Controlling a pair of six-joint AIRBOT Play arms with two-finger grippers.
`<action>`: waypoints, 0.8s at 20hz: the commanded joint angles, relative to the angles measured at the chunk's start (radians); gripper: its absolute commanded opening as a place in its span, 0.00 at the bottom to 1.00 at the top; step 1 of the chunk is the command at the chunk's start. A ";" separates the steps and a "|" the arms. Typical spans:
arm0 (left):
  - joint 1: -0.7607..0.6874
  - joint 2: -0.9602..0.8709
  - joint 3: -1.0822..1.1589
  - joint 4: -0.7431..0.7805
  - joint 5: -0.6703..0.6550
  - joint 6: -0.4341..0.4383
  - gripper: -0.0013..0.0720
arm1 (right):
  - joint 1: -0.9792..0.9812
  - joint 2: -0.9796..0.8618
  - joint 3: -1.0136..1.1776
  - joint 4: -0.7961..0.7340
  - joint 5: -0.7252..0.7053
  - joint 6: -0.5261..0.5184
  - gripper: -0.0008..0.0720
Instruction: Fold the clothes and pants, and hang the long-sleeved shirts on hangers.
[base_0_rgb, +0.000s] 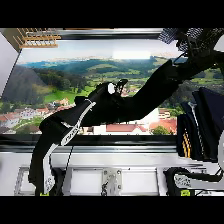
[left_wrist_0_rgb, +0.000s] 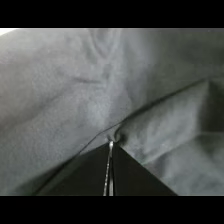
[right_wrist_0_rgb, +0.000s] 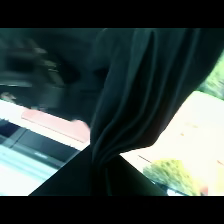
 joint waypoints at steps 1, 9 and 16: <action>-0.020 -0.037 0.049 0.001 -0.020 -0.008 0.03 | 0.081 0.002 0.043 -0.002 0.003 0.019 0.03; 0.047 0.029 0.049 0.002 -0.031 -0.016 0.03 | 0.171 0.002 0.047 0.002 -0.043 0.057 0.03; 0.235 0.177 0.049 0.010 -0.045 -0.015 0.03 | 0.296 -0.023 0.047 0.001 -0.105 0.138 0.03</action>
